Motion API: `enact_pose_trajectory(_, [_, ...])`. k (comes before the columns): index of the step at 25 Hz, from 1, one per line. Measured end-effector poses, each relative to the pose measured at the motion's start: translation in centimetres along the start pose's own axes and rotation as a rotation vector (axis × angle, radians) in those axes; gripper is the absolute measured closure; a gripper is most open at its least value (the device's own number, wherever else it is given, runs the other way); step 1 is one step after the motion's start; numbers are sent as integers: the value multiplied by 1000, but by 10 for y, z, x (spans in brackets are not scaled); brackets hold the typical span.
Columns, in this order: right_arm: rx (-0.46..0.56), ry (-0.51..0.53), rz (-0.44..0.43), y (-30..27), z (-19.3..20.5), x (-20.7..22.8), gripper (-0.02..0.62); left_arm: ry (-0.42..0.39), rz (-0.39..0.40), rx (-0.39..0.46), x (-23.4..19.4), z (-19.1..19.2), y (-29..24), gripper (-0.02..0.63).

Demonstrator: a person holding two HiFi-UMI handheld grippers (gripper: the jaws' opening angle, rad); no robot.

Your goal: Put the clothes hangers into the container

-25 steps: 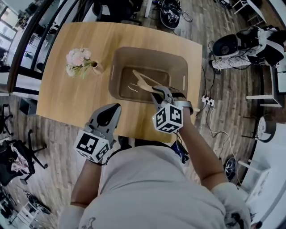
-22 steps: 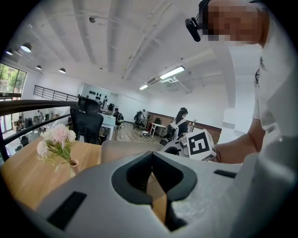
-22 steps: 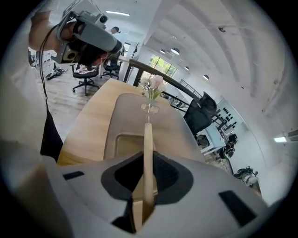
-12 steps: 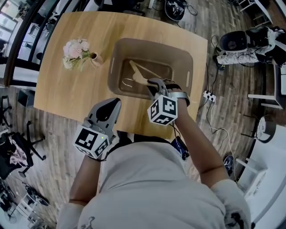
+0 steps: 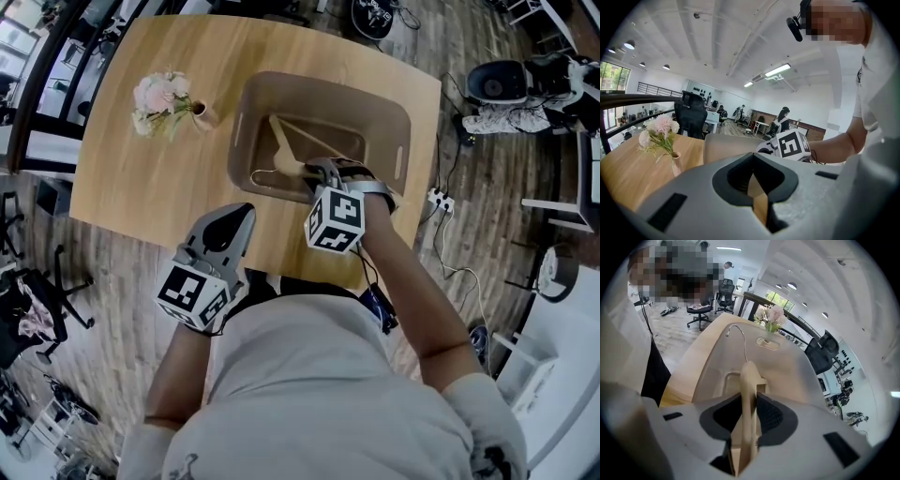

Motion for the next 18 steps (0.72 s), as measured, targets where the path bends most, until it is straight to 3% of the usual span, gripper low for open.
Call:
enact_pose_trajectory(11, [-51,15,-121,-1,0,-4,443,-10,-2,9,4,-2,15,600])
enact_pose_trajectory(18, [-37,-17,-94,18,-9,0,426,-27,7,21,9,-5,29,600])
Point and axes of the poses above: the fingertips, and each gripper's own axes: y backward along the fingers, x to its right, z out of its underside, the point moved 1 cm from there along y, backward along the fingers, and after that the axes turned 10 degrees about y, right-handed, at the moved point
